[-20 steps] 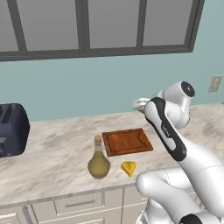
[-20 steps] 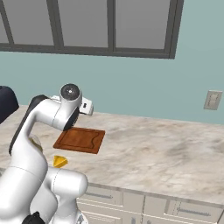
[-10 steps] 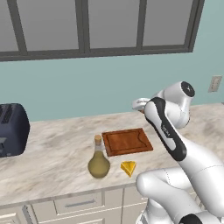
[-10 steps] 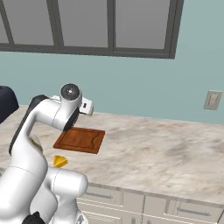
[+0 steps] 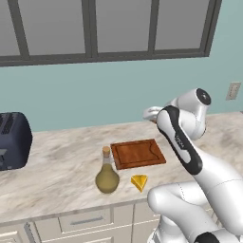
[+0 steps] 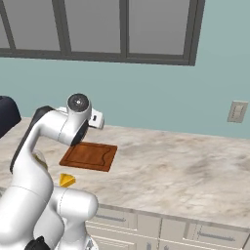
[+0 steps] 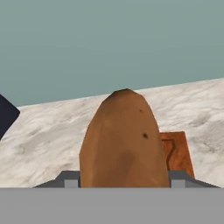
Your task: Retrieve the reheated potato from the microwave, then place the potato, cheese, and condiment on the cutting board.
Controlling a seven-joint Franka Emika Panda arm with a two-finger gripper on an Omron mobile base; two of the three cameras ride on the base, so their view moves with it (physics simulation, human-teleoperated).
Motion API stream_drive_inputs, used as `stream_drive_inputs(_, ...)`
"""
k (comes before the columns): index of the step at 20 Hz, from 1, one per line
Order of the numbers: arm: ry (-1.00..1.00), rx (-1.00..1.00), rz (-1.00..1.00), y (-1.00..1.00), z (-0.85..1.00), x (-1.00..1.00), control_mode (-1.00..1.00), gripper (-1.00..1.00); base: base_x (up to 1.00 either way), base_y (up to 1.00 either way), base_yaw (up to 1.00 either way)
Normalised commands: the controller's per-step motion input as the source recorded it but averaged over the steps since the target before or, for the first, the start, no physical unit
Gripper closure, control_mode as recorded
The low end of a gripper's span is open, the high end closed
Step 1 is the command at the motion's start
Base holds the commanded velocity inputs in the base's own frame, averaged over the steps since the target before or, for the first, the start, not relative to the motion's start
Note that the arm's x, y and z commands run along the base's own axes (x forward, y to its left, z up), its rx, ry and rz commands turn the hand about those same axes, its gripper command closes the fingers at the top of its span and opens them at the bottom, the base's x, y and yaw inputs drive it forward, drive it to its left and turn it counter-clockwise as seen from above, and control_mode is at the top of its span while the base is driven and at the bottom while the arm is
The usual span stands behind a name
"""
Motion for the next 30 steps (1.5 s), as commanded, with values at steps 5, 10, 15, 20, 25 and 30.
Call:
stream_drive_inputs(5, 0.26, 0.00, -0.01, -0.04, -0.11, 0.40, -1.00, 1.00, 0.00, 0.00, 0.00)
stream_drive_inputs(10, 0.27, 0.00, 0.00, -0.15, -0.17, 0.60, -1.00, 1.00, 0.00, 0.00, 0.00)
stream_drive_inputs(15, 0.07, -0.02, 0.03, -0.11, -0.33, 0.41, -1.00, 1.00, 0.00, 0.00, 0.00)
stream_drive_inputs(20, 0.00, -0.11, 0.05, 0.00, -0.49, 0.33, -1.00, 1.00, 0.00, 0.00, 0.00)
stream_drive_inputs(25, -0.01, -0.12, 0.04, 0.00, -0.38, 0.32, -1.00, 1.00, 0.00, 0.00, 0.00)
stream_drive_inputs(30, 0.04, -0.10, 0.06, -0.03, -0.32, 0.21, -1.00, 1.00, 0.00, 0.00, 0.00)
